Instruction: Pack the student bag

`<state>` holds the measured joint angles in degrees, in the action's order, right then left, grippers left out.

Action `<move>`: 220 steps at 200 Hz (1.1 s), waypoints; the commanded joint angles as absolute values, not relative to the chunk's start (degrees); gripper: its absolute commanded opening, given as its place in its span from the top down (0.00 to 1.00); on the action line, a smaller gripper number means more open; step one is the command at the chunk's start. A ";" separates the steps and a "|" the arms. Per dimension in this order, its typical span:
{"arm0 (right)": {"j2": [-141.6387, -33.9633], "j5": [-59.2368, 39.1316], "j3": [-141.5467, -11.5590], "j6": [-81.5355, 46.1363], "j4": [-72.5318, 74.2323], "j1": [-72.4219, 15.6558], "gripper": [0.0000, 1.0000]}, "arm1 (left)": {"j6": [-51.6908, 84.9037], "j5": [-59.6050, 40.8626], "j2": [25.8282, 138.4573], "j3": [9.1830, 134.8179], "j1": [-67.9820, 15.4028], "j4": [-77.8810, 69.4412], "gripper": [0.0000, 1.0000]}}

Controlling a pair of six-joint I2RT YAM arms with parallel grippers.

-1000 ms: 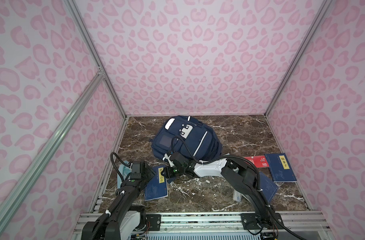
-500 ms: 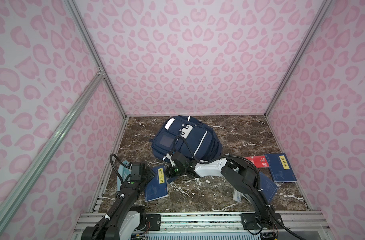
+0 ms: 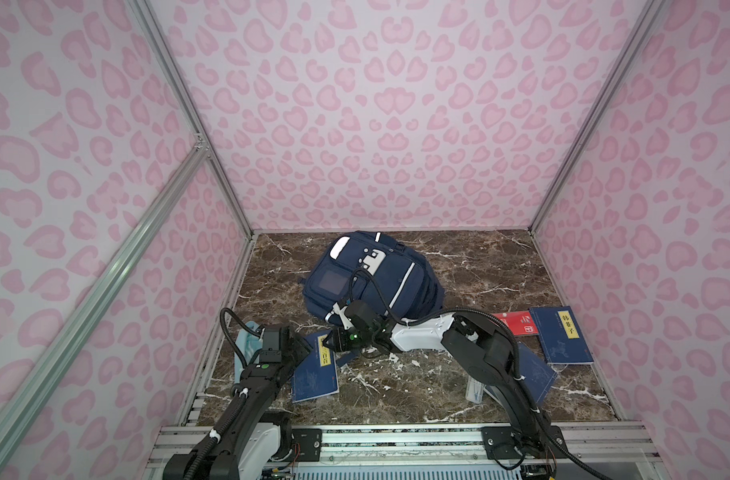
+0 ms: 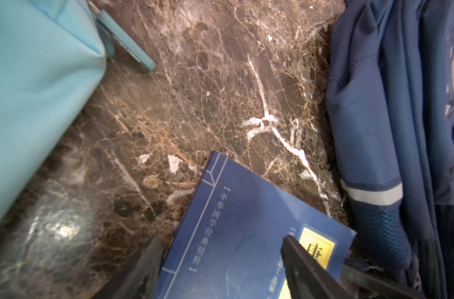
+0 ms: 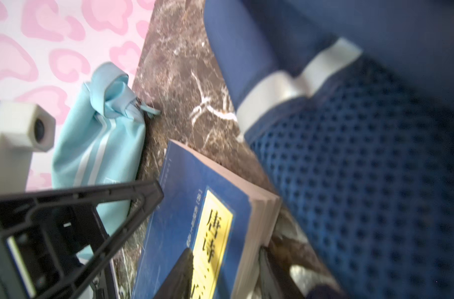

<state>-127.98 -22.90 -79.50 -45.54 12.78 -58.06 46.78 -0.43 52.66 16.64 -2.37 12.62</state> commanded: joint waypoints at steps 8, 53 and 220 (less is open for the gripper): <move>-129.94 -24.92 -79.92 -46.85 8.45 -59.15 0.77 | 47.43 -3.64 52.74 16.09 -2.40 14.30 0.24; -126.65 -23.20 -77.77 -45.18 7.09 -58.36 1.00 | 46.74 -2.99 50.94 16.24 -2.44 15.67 0.24; -95.60 -35.31 -65.16 -44.22 12.02 -52.00 1.00 | 42.95 -35.25 34.00 16.19 -7.59 -8.90 0.35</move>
<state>-96.27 -33.10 -65.69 -44.42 11.14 -52.40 41.60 -30.30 36.32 15.22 -5.41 -2.46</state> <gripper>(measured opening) 0.072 0.683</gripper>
